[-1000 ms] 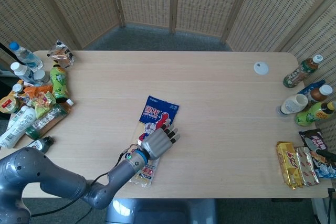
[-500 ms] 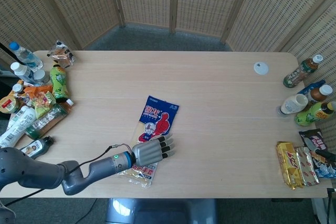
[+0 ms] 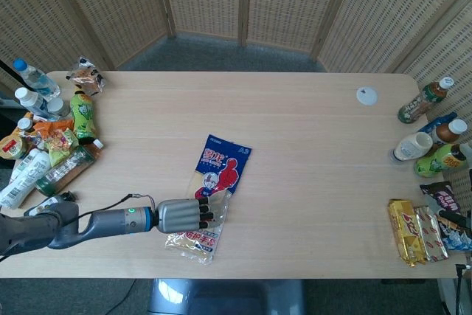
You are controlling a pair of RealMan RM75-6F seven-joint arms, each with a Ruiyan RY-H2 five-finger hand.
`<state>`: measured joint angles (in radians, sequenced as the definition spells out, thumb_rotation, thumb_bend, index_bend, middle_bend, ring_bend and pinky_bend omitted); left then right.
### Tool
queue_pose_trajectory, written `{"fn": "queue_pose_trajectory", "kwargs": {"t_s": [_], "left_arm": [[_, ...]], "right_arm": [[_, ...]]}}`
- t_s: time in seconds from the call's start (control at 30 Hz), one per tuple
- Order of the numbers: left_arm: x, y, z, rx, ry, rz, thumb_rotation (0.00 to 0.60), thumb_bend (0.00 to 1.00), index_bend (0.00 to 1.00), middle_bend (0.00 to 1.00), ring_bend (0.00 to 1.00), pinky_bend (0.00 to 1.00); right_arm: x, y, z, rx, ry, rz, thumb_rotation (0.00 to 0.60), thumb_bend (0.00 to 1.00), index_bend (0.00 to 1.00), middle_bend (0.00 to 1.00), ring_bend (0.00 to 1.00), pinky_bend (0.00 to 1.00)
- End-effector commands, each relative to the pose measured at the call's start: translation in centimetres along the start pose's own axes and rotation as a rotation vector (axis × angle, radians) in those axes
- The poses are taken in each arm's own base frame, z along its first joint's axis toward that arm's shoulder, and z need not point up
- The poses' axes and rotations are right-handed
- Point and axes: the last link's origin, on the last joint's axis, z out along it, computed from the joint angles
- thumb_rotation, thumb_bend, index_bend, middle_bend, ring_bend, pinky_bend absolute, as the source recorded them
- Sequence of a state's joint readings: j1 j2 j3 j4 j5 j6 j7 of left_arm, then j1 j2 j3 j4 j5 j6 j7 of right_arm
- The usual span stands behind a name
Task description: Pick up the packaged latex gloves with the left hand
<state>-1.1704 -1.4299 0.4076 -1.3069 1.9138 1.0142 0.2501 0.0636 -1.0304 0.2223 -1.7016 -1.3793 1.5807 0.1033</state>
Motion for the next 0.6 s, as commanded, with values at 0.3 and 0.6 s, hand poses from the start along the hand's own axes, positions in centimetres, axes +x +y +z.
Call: {"fn": "queue_pose_trajectory", "kwargs": {"t_s": [0.3,0.6], "left_arm": [[-2.2,0.5,-1.4,-0.016,-0.012,-0.011,0.600,0.00,0.00,0.00,0.00,0.00],[-2.4,1.5,0.5,-0.067,-0.023,0.016,0.600,0.00,0.00,0.00,0.00,0.00]], "right_arm": [[0.0,0.0,0.0,-0.004,0.000,0.003,0.600,0.15,0.09,0.04,0.00,0.13],[0.2,0.1,0.1,-0.010,0.007,0.016,0.600,0.15,0.09,0.04,0.00,0.13]]}}
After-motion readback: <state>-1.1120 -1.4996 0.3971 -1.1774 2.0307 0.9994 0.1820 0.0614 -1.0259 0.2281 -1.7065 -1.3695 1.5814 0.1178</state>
